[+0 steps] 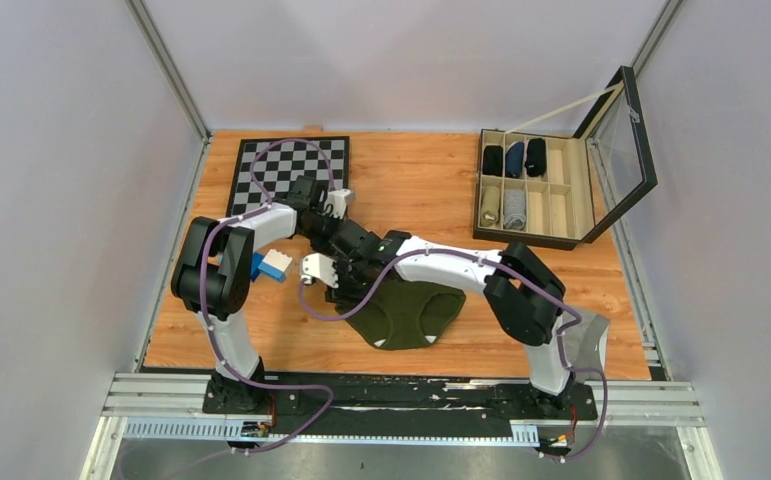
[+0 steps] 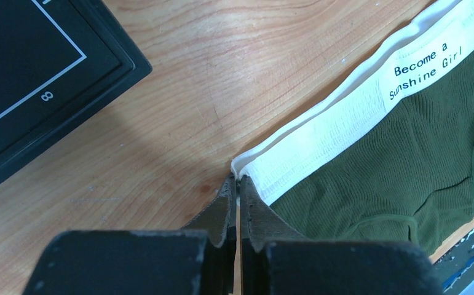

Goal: Roll the underwear
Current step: Fold the underwear at the center of the board.

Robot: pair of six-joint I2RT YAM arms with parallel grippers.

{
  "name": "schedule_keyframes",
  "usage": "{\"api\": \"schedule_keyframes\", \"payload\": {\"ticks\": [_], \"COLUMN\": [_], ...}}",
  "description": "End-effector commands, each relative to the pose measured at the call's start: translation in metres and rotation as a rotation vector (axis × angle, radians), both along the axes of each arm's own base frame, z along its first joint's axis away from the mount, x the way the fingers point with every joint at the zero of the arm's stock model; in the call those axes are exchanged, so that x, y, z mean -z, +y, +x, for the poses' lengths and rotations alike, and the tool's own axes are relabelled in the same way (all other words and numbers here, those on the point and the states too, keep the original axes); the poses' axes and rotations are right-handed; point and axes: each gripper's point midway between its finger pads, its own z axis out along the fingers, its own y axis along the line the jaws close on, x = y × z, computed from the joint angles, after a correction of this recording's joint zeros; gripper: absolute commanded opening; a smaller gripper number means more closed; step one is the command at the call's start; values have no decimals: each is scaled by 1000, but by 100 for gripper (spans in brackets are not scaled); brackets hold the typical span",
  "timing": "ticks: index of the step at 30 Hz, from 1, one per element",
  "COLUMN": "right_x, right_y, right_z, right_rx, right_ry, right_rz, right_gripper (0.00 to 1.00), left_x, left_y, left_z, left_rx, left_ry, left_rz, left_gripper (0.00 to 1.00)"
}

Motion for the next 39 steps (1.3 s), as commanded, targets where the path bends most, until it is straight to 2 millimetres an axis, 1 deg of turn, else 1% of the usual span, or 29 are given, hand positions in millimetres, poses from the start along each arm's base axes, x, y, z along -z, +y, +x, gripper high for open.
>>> {"api": "schedule_keyframes", "payload": {"ticks": [1,4,9,14,20,23,26,30,33,36,39], "right_x": [-5,5,10,15,18,24,30,43,51,53,51], "right_y": [37,44,54,60,58,54,51,49,50,52,52], "right_z": [5,0,-12,-11,-5,0,-2,-5,-8,-8,-5], "right_rx": [39,38,24,30,61,92,98,99,99,101,105], "right_ry": [-44,-35,20,-2,-34,-51,-47,-29,-10,-13,-36], "right_rz": [79,65,56,36,19,3,-6,-29,-39,-46,-49], "right_gripper": [44,45,45,44,43,42,43,43,39,37,37], "left_x": [6,5,5,1,2,2,1,2,2,2,2], "left_y": [5,5,6,5,5,4,3,3,4,4,4], "left_z": [2,2,2,2,0,0,0,-2,-2,-2,-2], "left_rx": [12,12,18,20,27,30,35,39,41,43,44], "left_ry": [1,3,-5,-14,-9,-8,-9,-5,-4,-5,-4], "left_rz": [26,26,30,22,19,13,12,10,12,14,15], "left_gripper": [0,0,0,0,0,0,0,0,0,0,0]}}
